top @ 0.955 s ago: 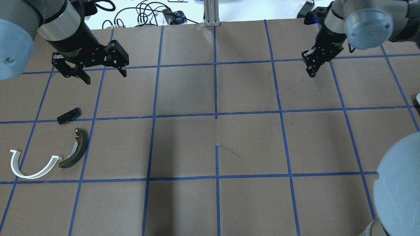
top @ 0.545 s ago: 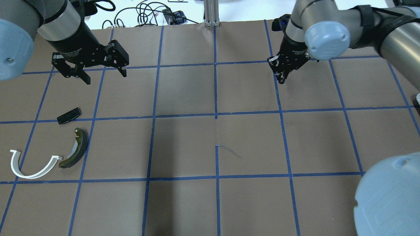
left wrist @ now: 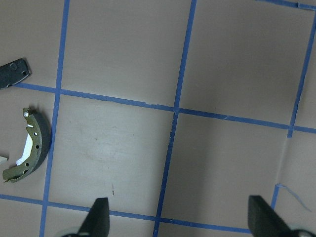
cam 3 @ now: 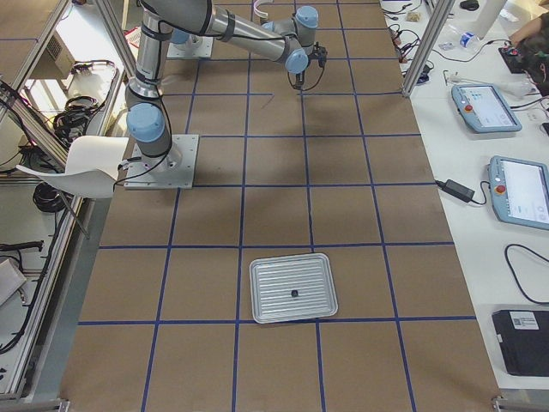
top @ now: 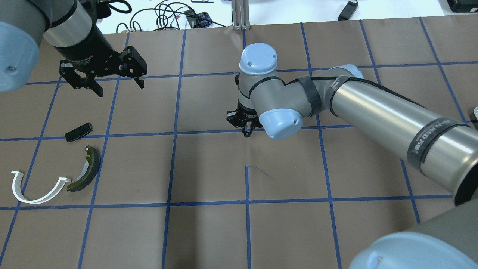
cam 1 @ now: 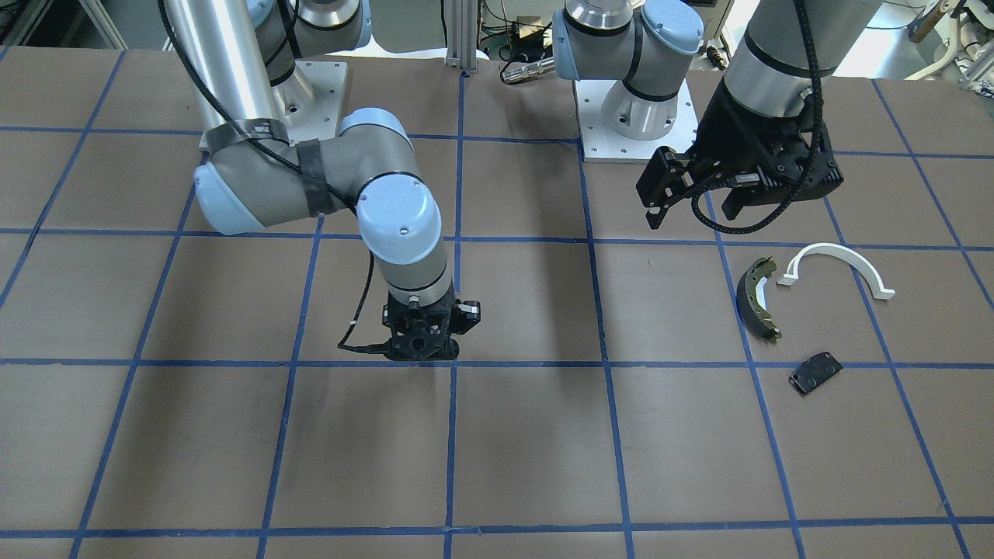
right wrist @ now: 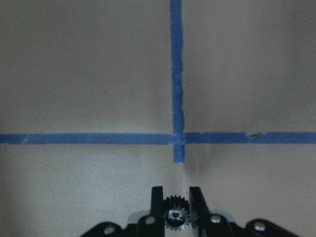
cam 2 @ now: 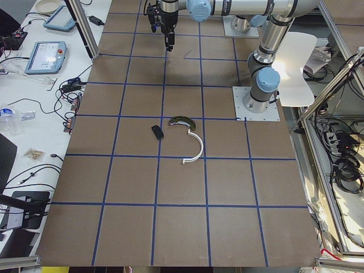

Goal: Place bearing gear from tray to pile

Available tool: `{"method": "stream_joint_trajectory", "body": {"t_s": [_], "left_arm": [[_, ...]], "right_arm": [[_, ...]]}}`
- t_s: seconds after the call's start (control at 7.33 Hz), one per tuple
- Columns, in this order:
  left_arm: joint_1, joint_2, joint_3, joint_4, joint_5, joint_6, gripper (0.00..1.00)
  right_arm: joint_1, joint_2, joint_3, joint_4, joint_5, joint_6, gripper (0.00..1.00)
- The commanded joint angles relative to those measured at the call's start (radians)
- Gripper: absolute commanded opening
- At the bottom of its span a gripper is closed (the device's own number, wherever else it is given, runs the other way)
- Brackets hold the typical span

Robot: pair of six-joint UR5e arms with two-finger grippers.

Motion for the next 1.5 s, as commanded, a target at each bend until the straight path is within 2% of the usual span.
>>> {"method": "stream_joint_trajectory", "body": {"t_s": [0.0,0.14,0.27,0.41,0.55,0.82,0.95,1.09,1.36], "left_arm": [[0.009,-0.024,-0.003,-0.001,0.0,0.001,1.0],[0.01,-0.026,-0.027,0.003,0.002,-0.008,1.0],[0.01,-0.021,-0.058,0.018,0.002,0.001,1.0],[0.01,-0.025,-0.091,0.032,0.002,0.004,1.0],[0.01,-0.045,-0.142,0.104,-0.001,0.004,1.0],[-0.019,-0.085,-0.322,0.339,-0.015,0.004,1.0],[-0.095,-0.114,-0.408,0.518,-0.018,-0.049,1.0],[-0.187,-0.162,-0.418,0.613,-0.02,-0.191,1.0],[-0.331,-0.269,-0.398,0.708,-0.026,-0.34,1.0]], "right_arm": [[0.077,0.025,0.023,-0.038,0.009,0.046,0.0],[0.078,0.021,0.017,-0.038,0.003,0.045,0.56],[0.067,0.012,0.014,-0.038,-0.011,0.031,0.93],[0.036,-0.007,0.012,-0.035,-0.014,-0.005,1.0],[-0.023,-0.043,0.015,-0.015,-0.015,-0.085,1.0],[-0.221,-0.143,0.02,0.102,-0.026,-0.336,1.0],[-0.317,-0.184,0.02,0.155,-0.029,-0.456,1.0],[-0.411,-0.214,0.017,0.179,-0.037,-0.595,1.0],[-0.618,-0.246,0.017,0.242,-0.05,-0.87,1.0]]}}
